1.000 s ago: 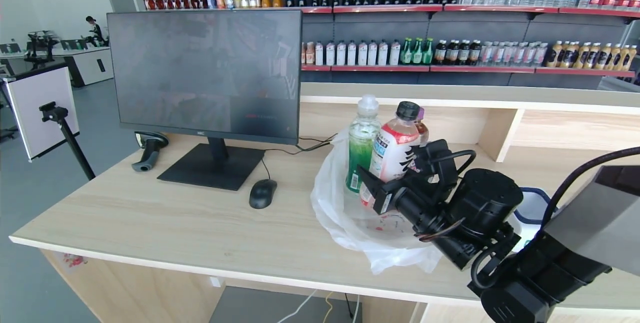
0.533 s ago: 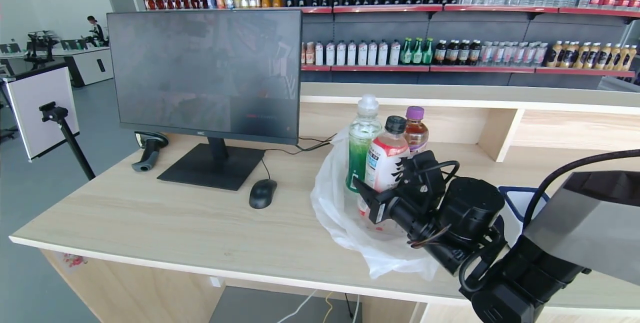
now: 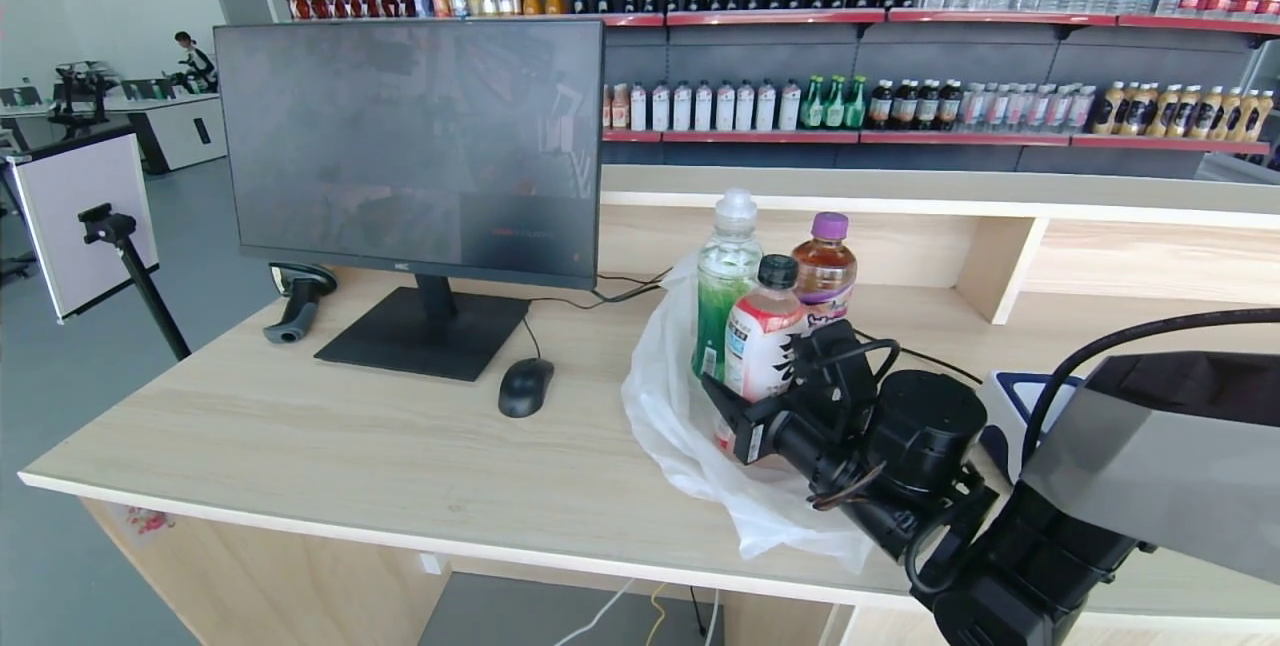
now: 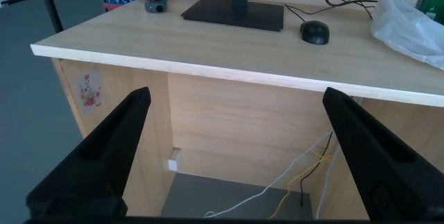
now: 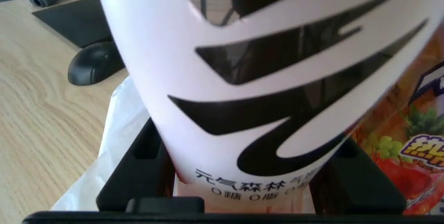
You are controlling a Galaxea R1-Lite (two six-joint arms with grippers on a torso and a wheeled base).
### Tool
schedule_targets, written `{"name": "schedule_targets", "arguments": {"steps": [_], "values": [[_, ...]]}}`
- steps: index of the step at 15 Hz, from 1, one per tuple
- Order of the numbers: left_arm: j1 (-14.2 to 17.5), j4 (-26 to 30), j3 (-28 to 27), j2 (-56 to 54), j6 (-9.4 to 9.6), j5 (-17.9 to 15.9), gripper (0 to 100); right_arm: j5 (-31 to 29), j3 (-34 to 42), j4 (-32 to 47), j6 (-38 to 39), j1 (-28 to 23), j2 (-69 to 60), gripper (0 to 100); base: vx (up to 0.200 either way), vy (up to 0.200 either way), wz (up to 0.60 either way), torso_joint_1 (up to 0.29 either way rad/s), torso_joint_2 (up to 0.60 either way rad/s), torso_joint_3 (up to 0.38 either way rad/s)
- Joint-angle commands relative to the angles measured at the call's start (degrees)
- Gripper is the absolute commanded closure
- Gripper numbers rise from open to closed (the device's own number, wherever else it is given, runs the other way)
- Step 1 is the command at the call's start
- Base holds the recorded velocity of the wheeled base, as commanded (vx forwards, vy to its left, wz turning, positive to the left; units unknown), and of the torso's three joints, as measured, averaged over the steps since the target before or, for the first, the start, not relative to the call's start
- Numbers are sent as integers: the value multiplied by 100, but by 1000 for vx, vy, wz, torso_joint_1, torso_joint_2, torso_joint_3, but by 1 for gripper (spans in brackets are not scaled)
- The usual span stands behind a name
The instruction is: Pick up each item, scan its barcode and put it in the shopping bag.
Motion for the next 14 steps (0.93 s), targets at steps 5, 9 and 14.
{"name": "schedule_targets", "arguments": {"steps": [5, 9, 14], "values": [[0, -8, 0, -2, -1, 4, 0, -10, 12, 10, -1, 3, 146, 100, 0, 0, 0, 0, 0, 0], [0, -8, 0, -2, -1, 4, 0, -19, 4, 10, 16, 3, 243, 100, 0, 0, 0, 0, 0, 0], [0, -8, 0, -2, -1, 4, 0, -19, -5, 10, 34, 3, 340, 100, 0, 0, 0, 0, 0, 0]]}}
